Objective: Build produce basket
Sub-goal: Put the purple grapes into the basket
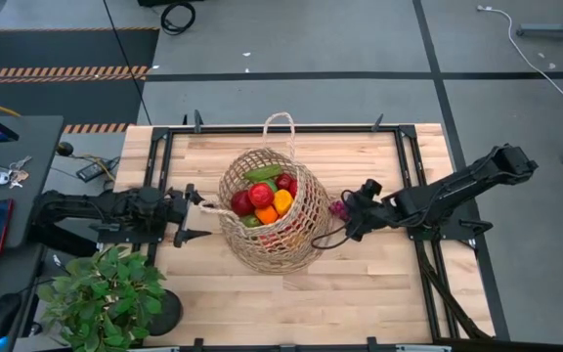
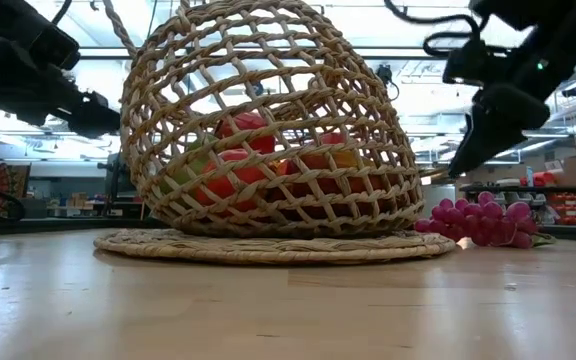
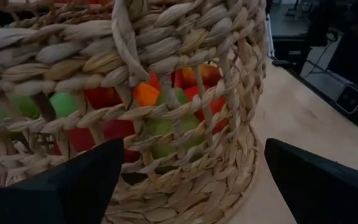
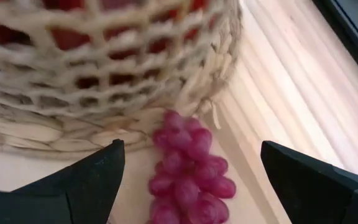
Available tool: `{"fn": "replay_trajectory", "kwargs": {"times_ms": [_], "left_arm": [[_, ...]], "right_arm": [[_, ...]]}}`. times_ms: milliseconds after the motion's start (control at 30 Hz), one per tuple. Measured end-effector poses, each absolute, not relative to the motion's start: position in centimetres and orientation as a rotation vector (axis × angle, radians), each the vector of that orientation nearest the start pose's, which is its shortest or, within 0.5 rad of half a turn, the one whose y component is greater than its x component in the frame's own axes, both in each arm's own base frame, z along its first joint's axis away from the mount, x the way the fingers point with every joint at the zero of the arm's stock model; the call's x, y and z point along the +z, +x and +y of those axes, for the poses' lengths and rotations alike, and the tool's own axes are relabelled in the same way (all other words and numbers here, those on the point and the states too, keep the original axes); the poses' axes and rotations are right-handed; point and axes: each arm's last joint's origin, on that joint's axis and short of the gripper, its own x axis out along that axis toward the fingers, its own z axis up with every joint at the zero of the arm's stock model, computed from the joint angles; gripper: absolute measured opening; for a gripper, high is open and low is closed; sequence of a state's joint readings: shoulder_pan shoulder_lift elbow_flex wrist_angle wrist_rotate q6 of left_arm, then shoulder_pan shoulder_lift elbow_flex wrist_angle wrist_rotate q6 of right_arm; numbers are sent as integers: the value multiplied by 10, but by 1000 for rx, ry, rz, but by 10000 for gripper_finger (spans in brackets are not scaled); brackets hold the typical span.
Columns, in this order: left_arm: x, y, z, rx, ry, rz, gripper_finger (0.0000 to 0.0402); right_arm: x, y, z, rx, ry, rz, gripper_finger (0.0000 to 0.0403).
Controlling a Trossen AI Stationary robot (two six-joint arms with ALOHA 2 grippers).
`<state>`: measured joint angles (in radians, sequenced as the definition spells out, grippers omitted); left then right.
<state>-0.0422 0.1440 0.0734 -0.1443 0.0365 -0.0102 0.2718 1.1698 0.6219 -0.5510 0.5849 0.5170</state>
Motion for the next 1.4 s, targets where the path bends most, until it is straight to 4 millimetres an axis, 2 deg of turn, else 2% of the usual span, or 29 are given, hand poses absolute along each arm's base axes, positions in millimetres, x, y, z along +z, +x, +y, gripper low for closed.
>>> {"fn": "replay_trajectory", "kwargs": {"times_ms": [200,367,600,767,1067,1300,1400], "left_arm": [[171,103,-5,-63,-214,142,398],[177,104,-5,-61,-330,87,398],[178,104,-6,-73,-309,78,398],[176,106,-5,-52,-267,101,398],[172,108,-5,-33,-275,148,398],[170,110,-3,37,-134,161,398],[170,110,-3,37,-135,159,398]], "right_arm": [[174,189,33,-550,54,885,380],[155,186,31,-543,87,813,380],[125,171,26,-566,100,772,379],[116,165,25,-564,128,759,369],[115,164,25,-536,120,779,310],[115,164,25,-526,116,785,248],[115,164,26,-515,122,791,225]]}}
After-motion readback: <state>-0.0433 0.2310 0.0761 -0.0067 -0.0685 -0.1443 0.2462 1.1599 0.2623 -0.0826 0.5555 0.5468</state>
